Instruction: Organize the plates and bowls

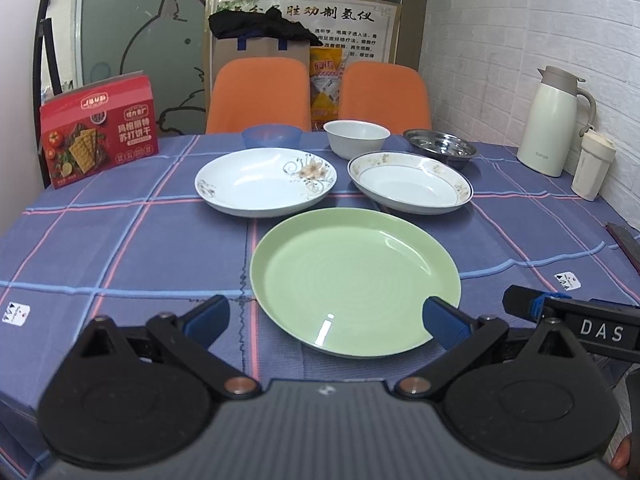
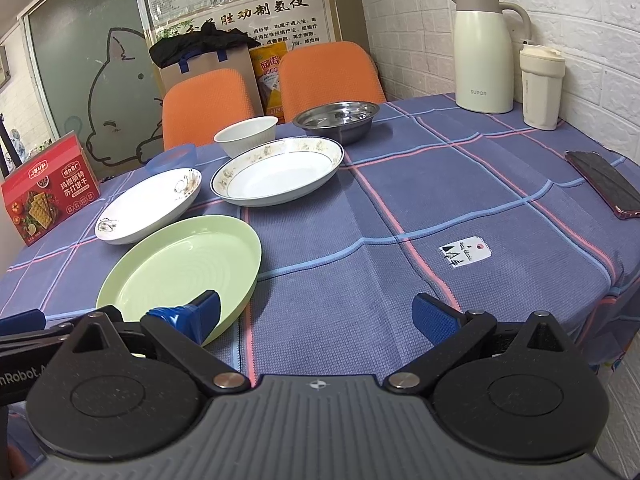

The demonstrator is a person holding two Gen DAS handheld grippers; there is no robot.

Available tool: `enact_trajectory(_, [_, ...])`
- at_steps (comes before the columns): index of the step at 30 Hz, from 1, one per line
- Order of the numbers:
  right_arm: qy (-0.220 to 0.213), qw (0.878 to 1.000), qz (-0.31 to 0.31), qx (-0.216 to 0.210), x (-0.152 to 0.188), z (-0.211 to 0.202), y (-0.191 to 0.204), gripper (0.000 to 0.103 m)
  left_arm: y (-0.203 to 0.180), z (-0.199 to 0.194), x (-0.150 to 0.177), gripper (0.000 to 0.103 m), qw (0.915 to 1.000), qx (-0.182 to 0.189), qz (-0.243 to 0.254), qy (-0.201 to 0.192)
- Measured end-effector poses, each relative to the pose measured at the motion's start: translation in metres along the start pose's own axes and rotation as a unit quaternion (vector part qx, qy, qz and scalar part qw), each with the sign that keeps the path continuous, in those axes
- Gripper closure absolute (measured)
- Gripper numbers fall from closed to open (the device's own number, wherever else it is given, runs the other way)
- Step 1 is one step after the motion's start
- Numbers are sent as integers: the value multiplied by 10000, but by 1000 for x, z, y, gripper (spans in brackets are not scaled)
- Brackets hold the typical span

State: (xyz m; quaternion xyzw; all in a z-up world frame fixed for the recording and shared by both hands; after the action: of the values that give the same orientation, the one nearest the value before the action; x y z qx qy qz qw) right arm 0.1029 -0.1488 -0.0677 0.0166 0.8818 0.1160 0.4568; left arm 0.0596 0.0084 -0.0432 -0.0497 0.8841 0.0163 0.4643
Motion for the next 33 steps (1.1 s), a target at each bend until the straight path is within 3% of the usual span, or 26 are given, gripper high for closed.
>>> enact_trajectory(19, [71, 9999, -77, -15, 2, 4, 4, 13, 5, 3, 1, 1, 10000, 56, -60, 29])
enact_trajectory(27, [-3, 9999, 6, -114, -5, 9, 6, 13, 14, 10, -5, 1, 9999, -97, -106, 21])
enact_trajectory(31, [75, 9999, 14, -123, -7, 19, 7, 13, 20, 17, -10, 1, 9997, -231, -14, 99])
enact_trajectory(33, [96, 9999, 22, -125, -9, 21, 7, 13, 24, 21, -9, 1, 9997, -103, -13, 216])
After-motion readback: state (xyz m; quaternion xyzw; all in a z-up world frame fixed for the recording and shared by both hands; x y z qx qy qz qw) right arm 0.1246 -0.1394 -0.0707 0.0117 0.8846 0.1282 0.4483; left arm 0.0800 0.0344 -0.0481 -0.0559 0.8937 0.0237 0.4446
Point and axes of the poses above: each gripper's, at about its wrist camera, not at the fingertips, and z roughly the way its jaws point, y to its left, x to its underside, the point moved 7 cm from there along z, roughly the way its jaws point, and after that the axes turned 4 degrees about -x, right-handed, at the moved point
